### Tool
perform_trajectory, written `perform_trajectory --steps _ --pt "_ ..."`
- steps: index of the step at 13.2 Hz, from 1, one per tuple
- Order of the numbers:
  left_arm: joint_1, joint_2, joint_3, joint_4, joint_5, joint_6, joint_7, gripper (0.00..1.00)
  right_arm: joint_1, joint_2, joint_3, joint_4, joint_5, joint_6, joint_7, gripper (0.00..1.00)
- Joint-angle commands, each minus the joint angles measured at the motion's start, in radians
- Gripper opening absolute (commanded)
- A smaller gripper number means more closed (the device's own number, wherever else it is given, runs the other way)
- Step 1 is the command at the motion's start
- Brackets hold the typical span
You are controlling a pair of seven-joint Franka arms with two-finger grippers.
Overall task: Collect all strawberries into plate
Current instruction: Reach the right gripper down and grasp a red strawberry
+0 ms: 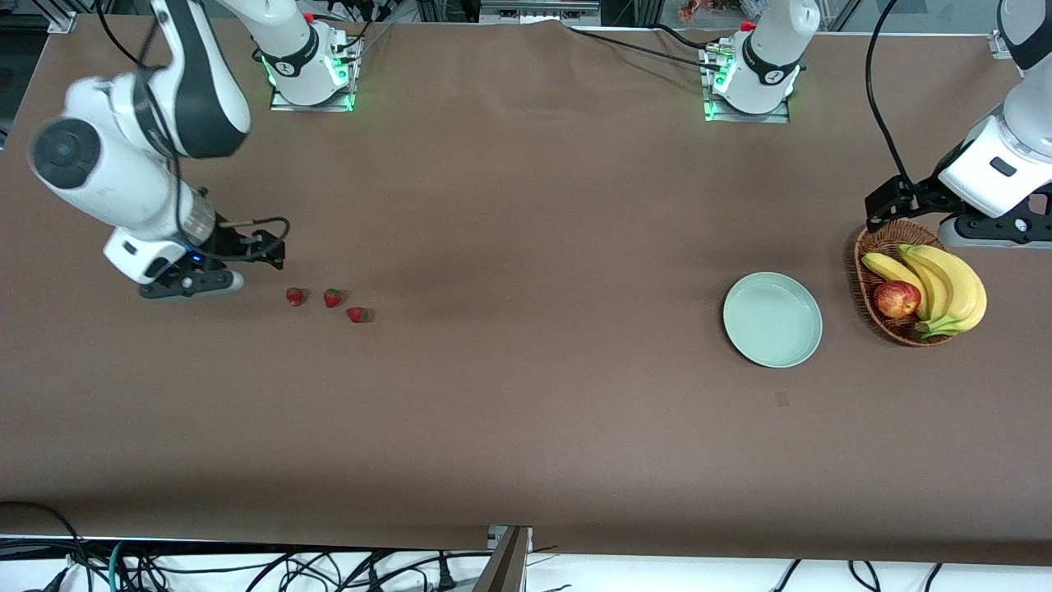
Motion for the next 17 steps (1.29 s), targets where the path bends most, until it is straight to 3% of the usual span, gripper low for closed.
perform_trajectory --steps 1,6,13,17 --pt "0.003 0.013 -0.004 0.031 -0.008 -0.018 -0.003 1.00 -0.005 0.069 -0.005 -0.056 0.014 0.115 -0.010 1.00" --pt "0.003 0.013 -0.004 0.030 -0.008 -0.022 -0.003 1.00 -0.049 0.234 -0.010 -0.058 0.014 0.236 -0.053 0.99" --pt "0.003 0.015 -0.004 0.030 -0.008 -0.022 -0.003 1.00 -0.081 0.330 -0.007 -0.061 0.020 0.314 -0.066 0.93" --pt "0.003 0.015 -0.004 0.030 -0.008 -0.022 -0.003 1.00 -0.081 0.335 -0.007 -0.067 0.020 0.314 -0.066 0.87"
